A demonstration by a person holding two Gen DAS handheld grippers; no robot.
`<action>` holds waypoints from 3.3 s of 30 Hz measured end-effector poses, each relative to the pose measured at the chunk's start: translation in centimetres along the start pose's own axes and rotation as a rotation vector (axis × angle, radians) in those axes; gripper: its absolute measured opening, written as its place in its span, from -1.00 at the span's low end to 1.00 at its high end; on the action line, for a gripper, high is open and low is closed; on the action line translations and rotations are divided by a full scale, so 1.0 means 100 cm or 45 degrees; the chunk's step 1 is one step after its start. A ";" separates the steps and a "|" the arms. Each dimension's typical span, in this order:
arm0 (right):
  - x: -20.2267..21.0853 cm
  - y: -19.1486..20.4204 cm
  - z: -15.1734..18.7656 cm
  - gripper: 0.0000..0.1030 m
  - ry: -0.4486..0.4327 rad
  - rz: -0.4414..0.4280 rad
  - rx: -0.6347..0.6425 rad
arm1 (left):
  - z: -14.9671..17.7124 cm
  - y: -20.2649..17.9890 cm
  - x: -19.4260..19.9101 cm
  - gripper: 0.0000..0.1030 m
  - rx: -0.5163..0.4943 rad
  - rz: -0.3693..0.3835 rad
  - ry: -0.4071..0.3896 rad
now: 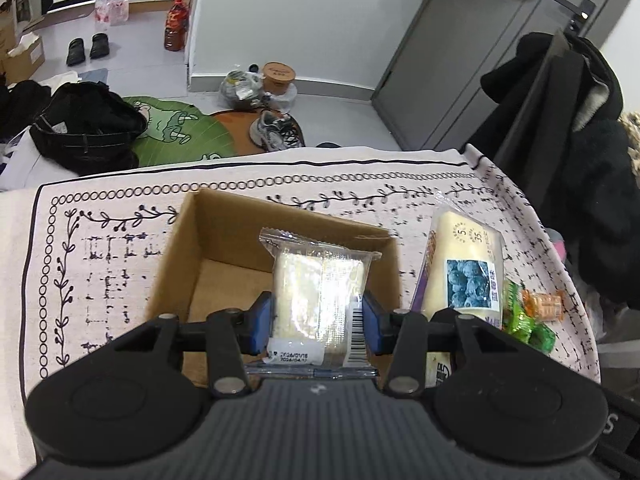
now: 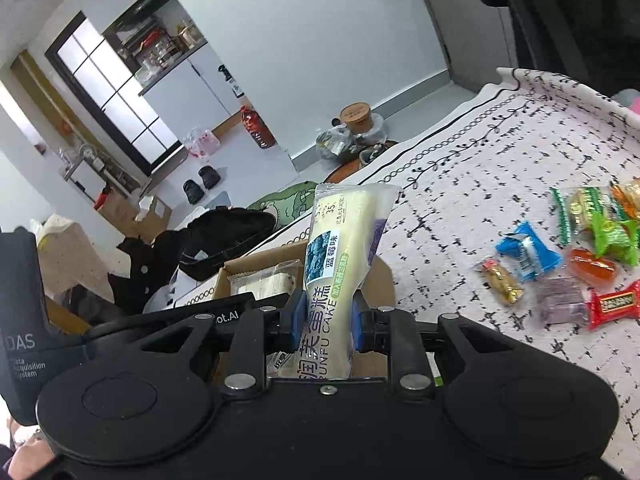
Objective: Organize snacks
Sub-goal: 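Carry both cake packs over the cardboard box and release them inside, then grasp the blue-green wrapped candy with the left gripper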
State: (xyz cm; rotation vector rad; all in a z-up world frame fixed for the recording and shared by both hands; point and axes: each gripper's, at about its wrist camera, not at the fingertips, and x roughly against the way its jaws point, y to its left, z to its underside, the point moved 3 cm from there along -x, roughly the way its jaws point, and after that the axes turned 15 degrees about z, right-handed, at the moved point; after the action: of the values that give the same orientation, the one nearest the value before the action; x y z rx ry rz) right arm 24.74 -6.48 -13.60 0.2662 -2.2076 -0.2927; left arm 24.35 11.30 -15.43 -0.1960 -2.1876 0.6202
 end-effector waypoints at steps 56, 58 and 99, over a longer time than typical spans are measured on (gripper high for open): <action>0.088 -0.133 0.002 0.56 -0.019 0.239 -0.105 | 0.035 -0.080 0.029 0.76 -0.077 -0.098 0.091; 0.092 -0.139 0.002 0.61 -0.023 0.239 -0.118 | 0.038 -0.087 0.031 0.84 -0.085 -0.093 0.079; 0.080 -0.212 0.014 0.55 0.055 0.336 -0.305 | 0.097 -0.138 -0.026 0.70 -0.147 -0.009 0.155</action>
State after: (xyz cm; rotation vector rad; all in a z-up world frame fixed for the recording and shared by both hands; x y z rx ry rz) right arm 20.71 -28.77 -14.84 -0.1476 -2.1103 -0.3962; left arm 19.56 -5.07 -15.51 -0.2792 -2.1066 0.4660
